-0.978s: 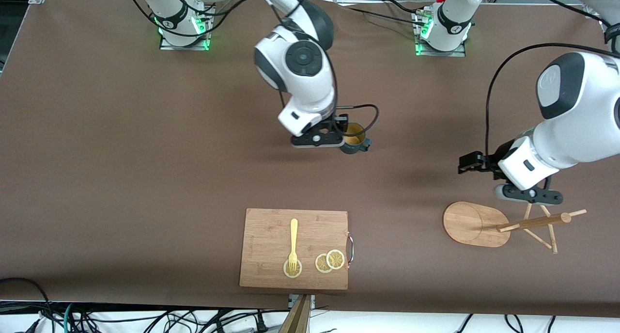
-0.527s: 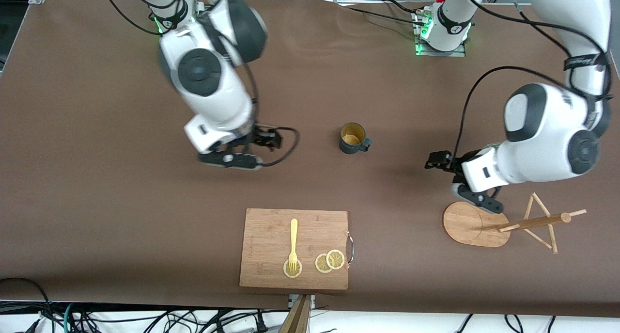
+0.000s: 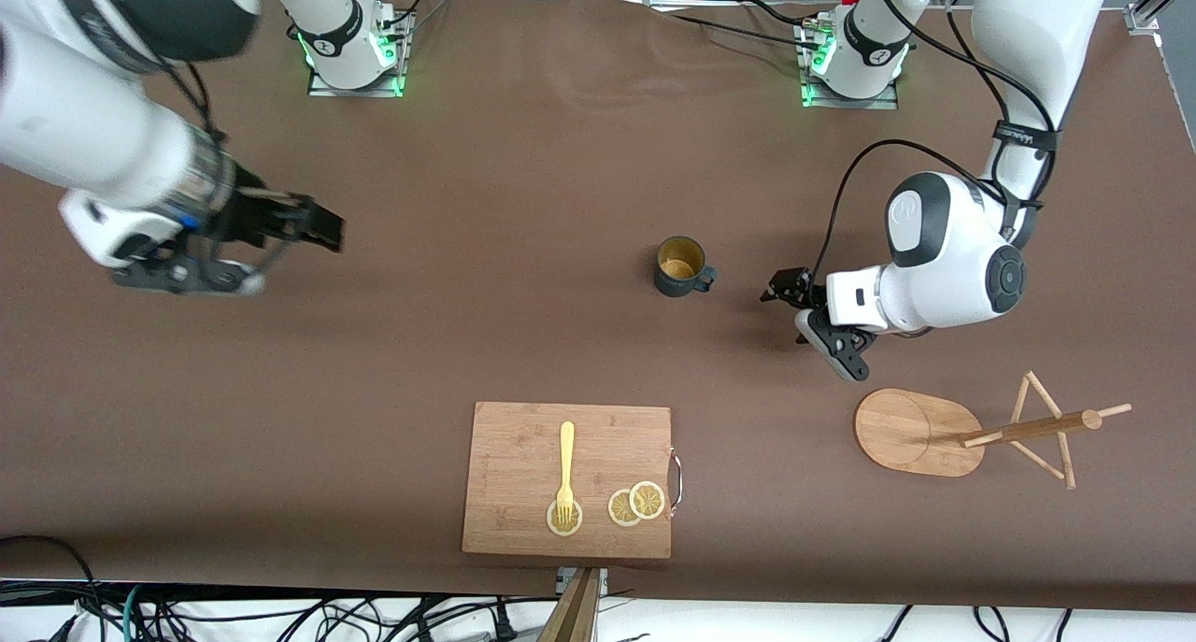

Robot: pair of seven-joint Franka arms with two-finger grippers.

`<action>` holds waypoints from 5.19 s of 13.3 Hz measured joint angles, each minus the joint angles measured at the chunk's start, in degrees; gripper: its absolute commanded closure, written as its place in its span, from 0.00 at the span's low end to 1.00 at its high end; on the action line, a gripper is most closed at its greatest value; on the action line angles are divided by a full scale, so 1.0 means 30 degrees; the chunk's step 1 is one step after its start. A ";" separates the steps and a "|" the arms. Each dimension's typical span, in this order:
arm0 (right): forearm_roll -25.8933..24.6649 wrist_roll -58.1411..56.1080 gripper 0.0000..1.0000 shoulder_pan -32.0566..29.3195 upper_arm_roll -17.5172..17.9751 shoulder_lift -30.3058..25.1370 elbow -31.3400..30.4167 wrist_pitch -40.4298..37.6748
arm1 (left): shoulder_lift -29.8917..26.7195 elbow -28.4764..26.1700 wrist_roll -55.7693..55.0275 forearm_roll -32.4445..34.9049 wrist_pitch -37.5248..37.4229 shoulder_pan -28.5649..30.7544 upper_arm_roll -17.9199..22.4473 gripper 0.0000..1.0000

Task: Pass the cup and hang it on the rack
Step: 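Withdraw the right gripper while the left gripper reaches the mug handle, then close the left gripper on the teal mug handle, then lift the mug with the left gripper and carry it toward the rack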

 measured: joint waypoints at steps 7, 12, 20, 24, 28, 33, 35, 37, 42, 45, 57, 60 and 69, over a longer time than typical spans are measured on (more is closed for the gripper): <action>-0.1498 -0.1474 0.00 -0.0019 -0.1245 -0.5569 -0.6699 0.1314 | -0.0169 -0.2615 1.2608 -0.5996 -0.0754 0.0172 -0.0245 0.00; -0.1850 -0.2546 0.00 -0.0020 -0.2263 -0.5549 -0.6905 0.1678 | 0.0246 -0.3361 2.0393 -0.8518 -0.1069 0.0125 -0.0869 0.00; -0.2693 -0.2708 0.00 0.0028 -0.2473 -0.5527 -0.6054 0.0231 | 0.4337 -0.3414 3.0647 -1.2369 -0.4337 0.1444 -0.1040 0.02; -0.2693 -0.2708 0.00 0.0096 -0.2436 -0.5527 -0.6016 0.0176 | 0.4466 -0.2806 3.1200 -1.2922 -0.4439 0.1532 -0.1123 0.53; -0.2694 -0.2702 0.00 -0.3311 0.0778 -0.5481 -0.6004 0.0403 | 0.5096 -0.2638 3.2308 -1.4563 -0.4442 0.1488 -0.1132 0.87; -0.2694 -0.2702 0.00 -0.4454 0.1945 -0.5374 -0.6002 0.0417 | 0.5484 -0.2299 3.2571 -1.4702 -0.4510 0.1498 -0.1132 1.00; -0.2694 -0.2702 0.00 -0.4460 0.1951 -0.5363 -0.6001 0.0417 | 0.5494 -0.2234 3.2564 -1.4715 -0.4624 0.1556 -0.1125 1.00; -0.2695 -0.2702 0.00 -0.4507 0.1952 -0.5356 -0.6001 0.0433 | 0.5495 -0.2170 3.2017 -1.4757 -0.5507 0.1919 -0.1097 1.00; -0.2699 -0.2702 0.00 -0.4853 0.1899 -0.5298 -0.6001 0.0475 | 0.4738 -0.1623 2.8388 -1.3876 -0.8587 0.3700 -0.1007 1.00; -0.2699 -0.2702 0.00 -0.4853 0.1903 -0.5269 -0.5998 0.0484 | 0.2870 -0.1617 2.5535 -1.1064 -0.9280 0.4866 -0.0967 1.00; -0.2698 -0.2702 0.00 -0.4853 0.1906 -0.5258 -0.5990 0.0467 | 0.1094 -0.0583 1.8176 -0.5511 -1.4230 1.2073 -0.0659 1.00; -0.2698 -0.2702 0.00 -0.4859 0.1896 -0.5255 -0.5991 0.0463 | 0.1139 0.1249 1.2972 -0.5454 -1.5102 1.2928 -0.0529 1.00; -0.2698 -0.2702 0.00 -0.4873 0.1883 -0.5255 -0.5990 0.0456 | 0.3640 0.6778 0.0560 -0.6361 -1.5405 1.4135 -0.0521 1.00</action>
